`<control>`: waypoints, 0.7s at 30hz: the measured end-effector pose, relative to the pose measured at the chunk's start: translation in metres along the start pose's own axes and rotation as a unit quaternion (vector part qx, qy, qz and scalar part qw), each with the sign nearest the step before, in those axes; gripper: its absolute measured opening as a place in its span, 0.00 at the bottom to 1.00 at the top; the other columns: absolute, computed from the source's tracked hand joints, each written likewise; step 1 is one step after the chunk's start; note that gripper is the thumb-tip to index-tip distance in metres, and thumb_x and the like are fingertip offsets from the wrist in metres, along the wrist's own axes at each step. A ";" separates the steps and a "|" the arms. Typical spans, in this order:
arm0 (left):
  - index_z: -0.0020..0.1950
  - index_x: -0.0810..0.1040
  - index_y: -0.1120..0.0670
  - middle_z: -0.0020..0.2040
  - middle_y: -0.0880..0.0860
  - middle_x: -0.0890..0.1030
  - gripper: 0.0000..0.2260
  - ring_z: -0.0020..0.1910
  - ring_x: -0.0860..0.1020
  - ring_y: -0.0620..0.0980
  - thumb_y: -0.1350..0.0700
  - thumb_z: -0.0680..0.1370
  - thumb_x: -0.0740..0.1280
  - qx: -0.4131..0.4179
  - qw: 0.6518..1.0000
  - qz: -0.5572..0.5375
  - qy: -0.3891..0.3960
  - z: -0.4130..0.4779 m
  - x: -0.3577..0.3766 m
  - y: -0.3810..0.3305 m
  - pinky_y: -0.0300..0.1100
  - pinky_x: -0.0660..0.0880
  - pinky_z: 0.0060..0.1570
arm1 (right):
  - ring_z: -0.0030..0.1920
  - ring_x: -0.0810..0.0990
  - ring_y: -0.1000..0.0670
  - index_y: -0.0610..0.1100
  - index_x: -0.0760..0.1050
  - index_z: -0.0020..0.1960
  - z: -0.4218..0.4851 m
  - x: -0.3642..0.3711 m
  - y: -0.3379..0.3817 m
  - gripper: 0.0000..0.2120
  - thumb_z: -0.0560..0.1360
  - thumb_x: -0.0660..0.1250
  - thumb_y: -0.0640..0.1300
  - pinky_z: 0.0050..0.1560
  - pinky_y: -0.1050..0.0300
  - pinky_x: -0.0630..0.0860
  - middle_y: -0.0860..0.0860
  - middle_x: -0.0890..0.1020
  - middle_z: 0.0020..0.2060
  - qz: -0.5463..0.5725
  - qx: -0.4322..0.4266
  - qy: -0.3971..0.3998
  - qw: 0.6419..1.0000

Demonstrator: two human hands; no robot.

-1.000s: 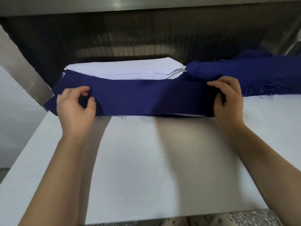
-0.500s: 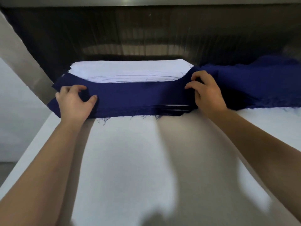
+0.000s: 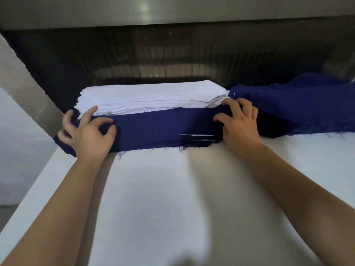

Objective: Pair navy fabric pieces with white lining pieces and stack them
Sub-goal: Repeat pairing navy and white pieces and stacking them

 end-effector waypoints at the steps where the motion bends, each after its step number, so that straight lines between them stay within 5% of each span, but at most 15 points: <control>1: 0.50 0.83 0.49 0.69 0.43 0.72 0.06 0.74 0.53 0.57 0.51 0.75 0.69 0.007 1.000 -0.006 0.005 -0.003 0.003 -0.008 0.58 0.50 0.67 | 0.60 0.68 0.28 0.38 0.81 0.48 -0.001 -0.005 0.000 0.15 0.63 0.69 0.27 0.56 0.37 0.64 0.36 0.75 0.60 0.005 -0.006 -0.013 1.000; 8: 0.50 0.82 0.47 0.62 0.41 0.76 0.05 0.69 0.58 0.55 0.52 0.77 0.67 0.033 0.995 -0.074 0.064 -0.028 0.030 -0.078 0.48 0.51 0.63 | 0.60 0.70 0.36 0.38 0.77 0.58 -0.006 -0.040 -0.030 0.15 0.72 0.62 0.33 0.56 0.45 0.64 0.40 0.75 0.59 0.049 0.066 -0.098 0.992; 13: 0.50 0.81 0.44 0.52 0.38 0.77 0.06 0.63 0.62 0.49 0.53 0.77 0.66 0.059 0.982 -0.139 0.111 -0.051 0.045 -0.135 0.39 0.50 0.53 | 0.69 0.61 0.45 0.44 0.67 0.70 -0.007 -0.033 -0.067 0.20 0.79 0.59 0.46 0.66 0.51 0.57 0.47 0.67 0.70 0.025 0.176 -0.001 0.984; 21: 0.52 0.82 0.48 0.51 0.41 0.79 0.08 0.59 0.66 0.44 0.57 0.77 0.67 0.129 0.964 -0.196 0.123 -0.092 0.063 -0.195 0.36 0.51 0.51 | 0.58 0.73 0.41 0.37 0.75 0.60 0.008 -0.050 -0.079 0.14 0.81 0.57 0.43 0.57 0.49 0.68 0.42 0.78 0.58 0.093 0.195 0.034 0.976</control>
Point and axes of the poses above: each hand's wrist, its own z-axis towards the middle knuckle, its own x-axis out of the palm, y = z × x, the point moved 6 cm from there along z, towards the middle knuckle
